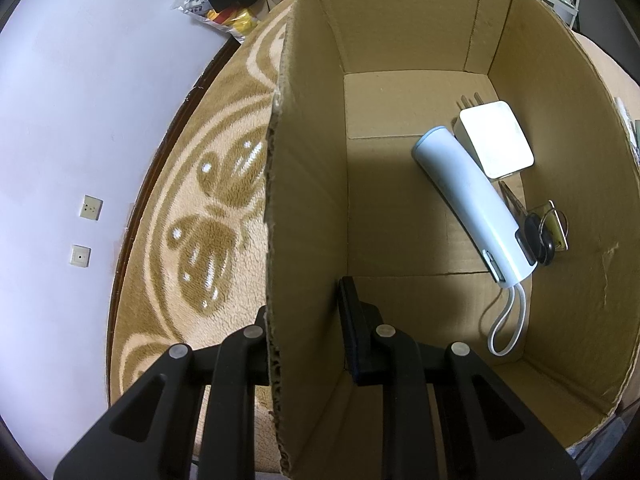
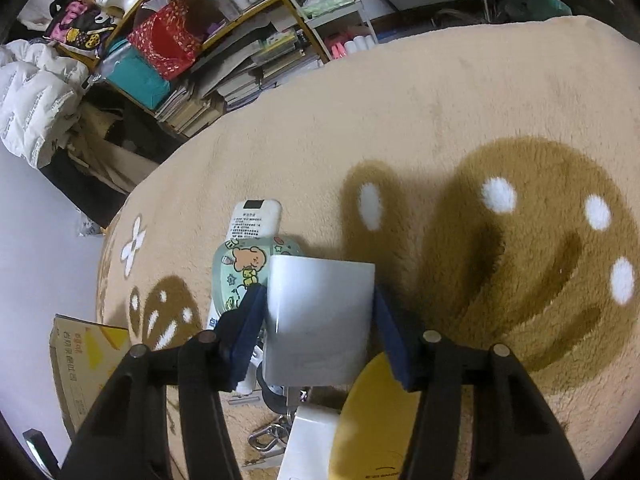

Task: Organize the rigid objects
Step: 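Move the right tool back to the pile and grasp the white square adapter, then lift the white adapter with the right tool toward the box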

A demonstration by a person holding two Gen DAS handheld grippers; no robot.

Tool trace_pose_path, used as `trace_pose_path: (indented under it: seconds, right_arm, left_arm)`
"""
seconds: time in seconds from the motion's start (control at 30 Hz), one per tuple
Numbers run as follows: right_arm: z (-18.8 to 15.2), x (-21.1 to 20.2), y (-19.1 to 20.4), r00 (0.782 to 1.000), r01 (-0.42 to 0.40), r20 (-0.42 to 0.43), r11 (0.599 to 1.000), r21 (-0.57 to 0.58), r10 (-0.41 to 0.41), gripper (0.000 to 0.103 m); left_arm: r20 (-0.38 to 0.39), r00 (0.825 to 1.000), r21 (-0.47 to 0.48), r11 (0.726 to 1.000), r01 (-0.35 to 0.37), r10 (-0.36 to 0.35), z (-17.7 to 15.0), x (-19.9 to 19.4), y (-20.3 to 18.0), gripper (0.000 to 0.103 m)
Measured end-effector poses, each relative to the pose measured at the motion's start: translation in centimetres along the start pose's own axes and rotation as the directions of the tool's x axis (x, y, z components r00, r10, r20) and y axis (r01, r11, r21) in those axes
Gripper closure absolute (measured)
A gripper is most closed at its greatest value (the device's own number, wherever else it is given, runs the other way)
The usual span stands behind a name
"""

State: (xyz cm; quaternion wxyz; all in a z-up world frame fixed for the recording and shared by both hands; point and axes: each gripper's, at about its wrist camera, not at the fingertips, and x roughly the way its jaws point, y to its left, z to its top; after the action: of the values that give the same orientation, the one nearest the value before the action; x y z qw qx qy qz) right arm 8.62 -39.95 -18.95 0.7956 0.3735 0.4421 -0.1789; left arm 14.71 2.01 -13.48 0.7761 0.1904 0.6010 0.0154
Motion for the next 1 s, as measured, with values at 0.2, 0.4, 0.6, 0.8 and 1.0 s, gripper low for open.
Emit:
trace_pose_path:
  seconds: [0.2, 0.4, 0.6, 0.8, 1.0]
  right_arm:
    - [0.0, 0.1, -0.4, 1.000, -0.011, 0.004, 1.000, 0.014, 0.011, 0.043]
    - [0.1, 0.3, -0.3, 1.000, -0.002, 0.005, 1.000, 0.003, 0.002, 0.041]
    - [0.1, 0.3, 0.0, 1.000, 0.005, 0.019, 1.000, -0.008, -0.005, 0.045]
    - [-0.4, -0.5, 1.9, 0.990, 0.113, 0.100, 0.989, -0.094, -0.104, 0.046]
    - [-0.1, -2.1, 3.1, 0.983, 0.120, 0.155, 0.984, -0.133, -0.099, 0.046]
  left_arm:
    - [0.000, 1.000, 0.003, 1.000, -0.003, 0.003, -0.1, -0.1, -0.1, 0.082]
    - [0.003, 1.000, 0.009, 1.000, -0.005, 0.005, -0.2, -0.2, -0.1, 0.082]
    - [-0.001, 1.000, 0.005, 1.000, -0.001, 0.001, 0.0, -0.2, -0.1, 0.082]
    - [0.001, 1.000, 0.002, 1.000, 0.002, -0.002, 0.0, -0.1, 0.1, 0.082]
    - [0.002, 1.000, 0.000, 1.000, 0.008, -0.008, 0.0, 0.1, 0.2, 0.083]
